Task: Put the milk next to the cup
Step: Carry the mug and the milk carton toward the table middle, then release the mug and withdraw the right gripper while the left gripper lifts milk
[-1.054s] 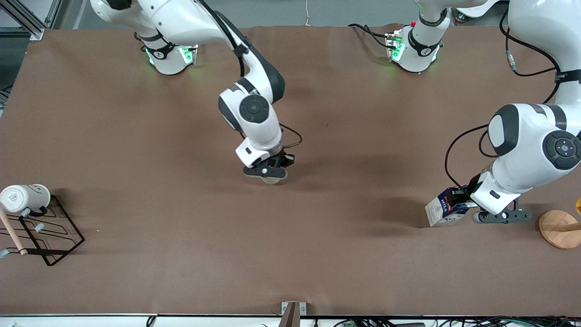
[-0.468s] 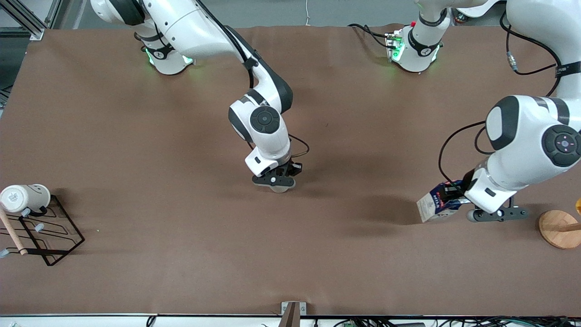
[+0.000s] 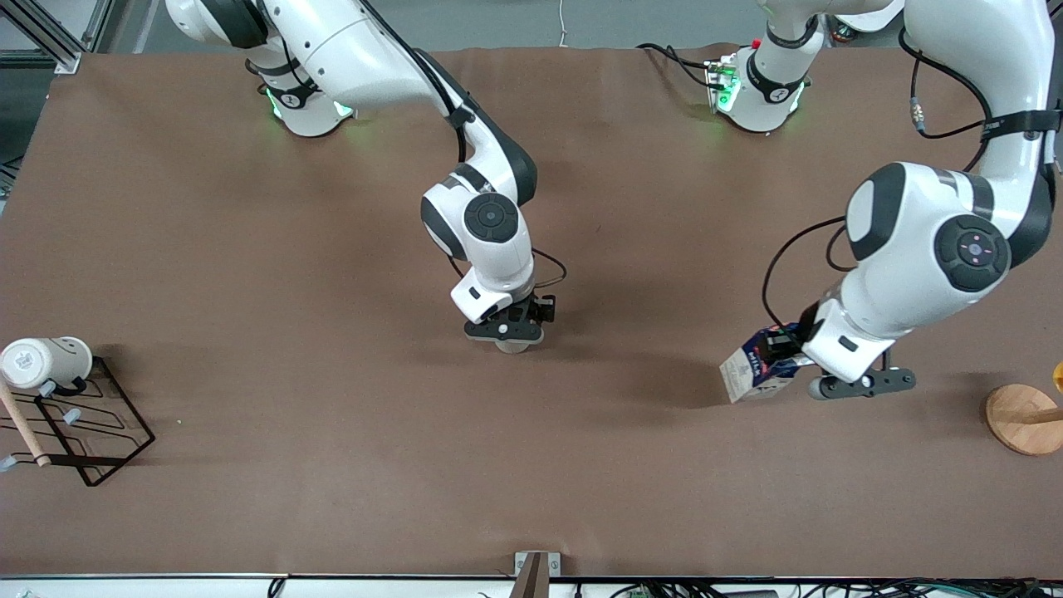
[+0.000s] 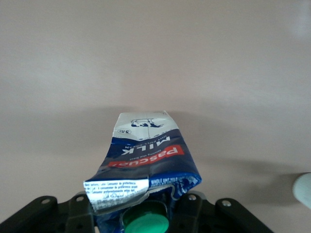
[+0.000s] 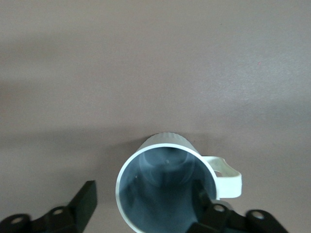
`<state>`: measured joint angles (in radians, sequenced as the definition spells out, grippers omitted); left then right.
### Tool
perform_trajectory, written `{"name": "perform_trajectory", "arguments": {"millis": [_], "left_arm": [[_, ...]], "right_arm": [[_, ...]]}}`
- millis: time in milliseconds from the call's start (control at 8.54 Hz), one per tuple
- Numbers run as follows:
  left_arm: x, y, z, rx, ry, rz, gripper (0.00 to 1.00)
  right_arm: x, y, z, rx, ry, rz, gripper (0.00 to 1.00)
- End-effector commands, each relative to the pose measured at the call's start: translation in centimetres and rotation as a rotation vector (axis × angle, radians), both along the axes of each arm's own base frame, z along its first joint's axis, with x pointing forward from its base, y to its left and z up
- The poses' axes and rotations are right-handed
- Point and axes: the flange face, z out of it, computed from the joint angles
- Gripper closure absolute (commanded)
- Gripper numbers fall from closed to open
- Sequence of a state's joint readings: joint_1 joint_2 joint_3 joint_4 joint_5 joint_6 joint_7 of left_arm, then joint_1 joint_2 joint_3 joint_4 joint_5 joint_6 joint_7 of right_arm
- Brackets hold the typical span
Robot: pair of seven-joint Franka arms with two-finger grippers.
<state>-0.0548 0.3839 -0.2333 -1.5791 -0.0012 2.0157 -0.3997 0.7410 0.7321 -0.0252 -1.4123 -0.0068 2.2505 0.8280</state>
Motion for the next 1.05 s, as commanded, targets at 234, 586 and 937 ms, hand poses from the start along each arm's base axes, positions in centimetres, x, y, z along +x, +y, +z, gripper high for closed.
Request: {"name": "perform_trajectory", "arguments": {"millis": [234,586,937], "left_arm": [[-3.5,-8.5,2.6,-0.054,0.048,0.037,0.5],[-7.3,-14.0,4.0,-0.057,0.093,-0.054,0.5],[-13.8,-23.5,5.1,-0.081,0.125,-0.056,0.5]], "right_arm": [[0.1,-3.4,10.6,0.023,0.045,-0.033,0.01],[3.7,-17.5,15.0,0.036,0.093,0.015,0.01],[4.0,-33.4,20.2,0.022,0.138,0.079,0.01]]}}
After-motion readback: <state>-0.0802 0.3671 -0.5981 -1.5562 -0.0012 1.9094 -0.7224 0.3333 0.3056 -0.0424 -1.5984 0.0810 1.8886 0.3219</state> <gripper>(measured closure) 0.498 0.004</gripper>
